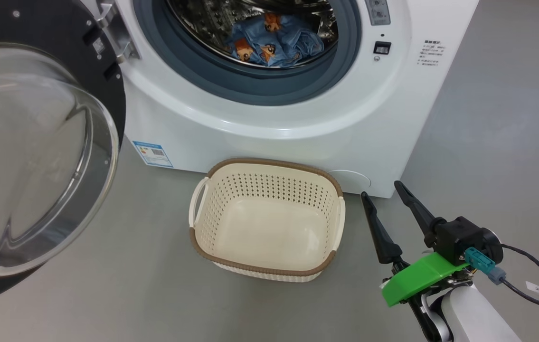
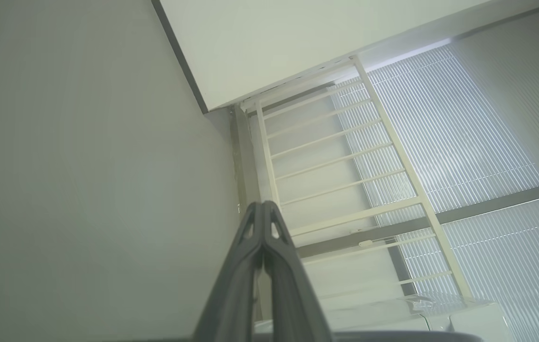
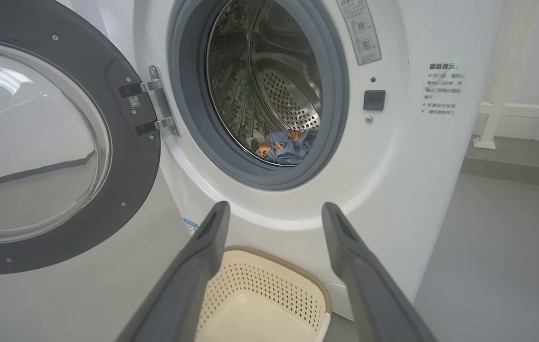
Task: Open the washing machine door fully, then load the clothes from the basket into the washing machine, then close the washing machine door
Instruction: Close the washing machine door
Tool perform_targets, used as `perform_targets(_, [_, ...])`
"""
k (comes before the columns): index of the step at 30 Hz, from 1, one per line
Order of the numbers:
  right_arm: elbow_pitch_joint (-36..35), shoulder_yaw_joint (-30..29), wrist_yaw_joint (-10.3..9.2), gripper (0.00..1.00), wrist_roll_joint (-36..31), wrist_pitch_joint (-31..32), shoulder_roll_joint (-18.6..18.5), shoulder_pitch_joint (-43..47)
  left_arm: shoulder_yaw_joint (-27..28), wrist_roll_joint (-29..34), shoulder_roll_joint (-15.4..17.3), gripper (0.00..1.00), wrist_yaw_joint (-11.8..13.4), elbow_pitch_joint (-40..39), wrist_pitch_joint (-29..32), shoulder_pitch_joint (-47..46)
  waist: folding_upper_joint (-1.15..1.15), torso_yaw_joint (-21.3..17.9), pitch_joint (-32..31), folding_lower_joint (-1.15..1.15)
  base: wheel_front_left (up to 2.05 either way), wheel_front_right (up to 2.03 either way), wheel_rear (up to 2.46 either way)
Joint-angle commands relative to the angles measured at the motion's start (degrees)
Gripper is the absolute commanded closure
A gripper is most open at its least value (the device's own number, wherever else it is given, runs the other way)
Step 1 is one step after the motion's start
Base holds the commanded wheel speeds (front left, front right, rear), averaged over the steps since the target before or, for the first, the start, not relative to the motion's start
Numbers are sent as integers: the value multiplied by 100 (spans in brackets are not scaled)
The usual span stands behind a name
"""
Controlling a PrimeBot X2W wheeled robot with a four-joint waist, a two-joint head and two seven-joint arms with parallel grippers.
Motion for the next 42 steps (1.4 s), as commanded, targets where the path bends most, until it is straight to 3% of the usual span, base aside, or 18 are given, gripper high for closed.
perform_targets(1, [-172, 117, 32, 0, -109, 22, 48, -192, 76, -33, 468, 100, -22, 11, 132, -140, 0, -40, 63, 0, 0, 0, 0])
perform_targets(8, [-174, 94, 32, 0, -124, 24, 55, -177, -84, 19, 491, 100, -22, 413, 640, -236, 0, -46, 64, 0, 0, 0, 0])
perform_targets(22, [-60, 88, 32, 0, 44, -35, 57, -129, -608, 127, 345, 100, -22, 329, 2494, -63, 0, 124, -144, 0, 0, 0, 0])
perform_targets(35, [69, 111, 32, 0, 273, -107, 57, 30, -1050, 16, 59, 100, -22, -742, 4470, 590, 0, 315, -537, 0, 0, 0, 0])
perform_targets(42, [83, 118, 32, 0, 359, -124, 57, 89, -1040, -354, -141, 100, -22, -1454, 5473, 986, 0, 343, -664, 0, 0, 0, 0])
